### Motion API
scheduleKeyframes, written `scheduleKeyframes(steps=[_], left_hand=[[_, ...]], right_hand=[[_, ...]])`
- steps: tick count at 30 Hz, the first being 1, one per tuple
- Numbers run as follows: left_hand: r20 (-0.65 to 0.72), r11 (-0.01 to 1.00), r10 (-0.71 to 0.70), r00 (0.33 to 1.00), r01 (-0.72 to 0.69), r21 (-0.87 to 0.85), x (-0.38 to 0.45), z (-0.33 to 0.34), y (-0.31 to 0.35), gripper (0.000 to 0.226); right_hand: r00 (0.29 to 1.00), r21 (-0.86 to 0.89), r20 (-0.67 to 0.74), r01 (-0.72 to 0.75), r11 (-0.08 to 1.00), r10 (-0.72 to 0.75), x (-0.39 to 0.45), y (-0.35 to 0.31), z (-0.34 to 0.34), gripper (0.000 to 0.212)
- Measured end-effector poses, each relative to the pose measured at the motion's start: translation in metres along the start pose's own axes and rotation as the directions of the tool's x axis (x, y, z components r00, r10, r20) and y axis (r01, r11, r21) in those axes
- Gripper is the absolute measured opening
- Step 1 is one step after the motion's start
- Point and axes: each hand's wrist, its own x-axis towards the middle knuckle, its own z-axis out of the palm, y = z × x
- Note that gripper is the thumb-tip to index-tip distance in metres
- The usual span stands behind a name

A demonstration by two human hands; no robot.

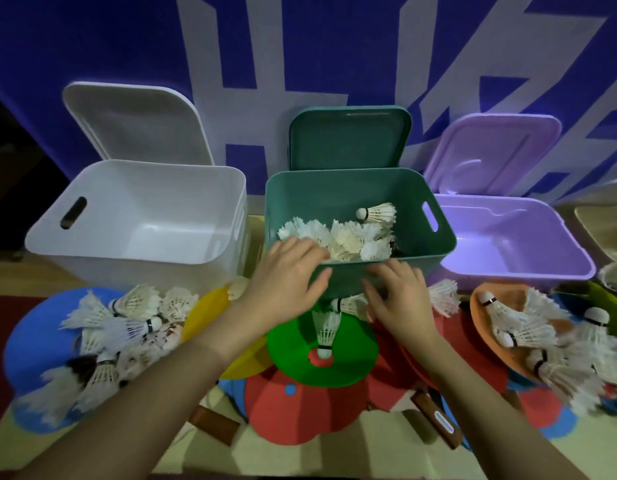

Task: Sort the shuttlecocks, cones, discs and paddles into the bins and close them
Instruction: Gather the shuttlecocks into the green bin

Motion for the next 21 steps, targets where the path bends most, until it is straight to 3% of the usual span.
scheduleKeyframes(steps=[5, 9, 14, 18, 21], left_hand=[[0.116, 0.999, 0.034, 0.993, -0.034, 0.003, -0.038, 0.050, -0.009, 0.036], [0.355, 0.996, -0.087, 0.931, 0.082, 0.029, -0.037, 0.083, -0.010, 0.046], [0.406, 0.986, -0.161, 0.900, 0.166, 0.022, -0.034, 0.109, -0.013, 0.039], [0.339, 0.958, -0.237, 0.911, 0.277, -0.074, -0.035, 0.105, -0.014, 0.024], [0.274, 0.948, -0.214, 0.937, 0.268, -0.175, -0.037, 0.091, -0.012, 0.016]], right_hand=[[0.975, -0.311, 0.172, -0.084, 0.947, 0.143, -0.037, 0.007, 0.026, 0.029], [0.947, -0.404, 0.264, -0.063, 0.913, 0.182, -0.036, -0.001, 0.041, 0.040], [0.927, -0.265, 0.243, -0.221, 0.939, 0.287, -0.029, -0.003, 0.049, 0.012], [0.947, -0.131, 0.166, -0.254, 0.958, 0.274, -0.032, -0.002, 0.046, 0.011], [0.972, 0.053, 0.126, -0.206, 0.977, 0.198, -0.031, -0.008, 0.032, 0.013]])
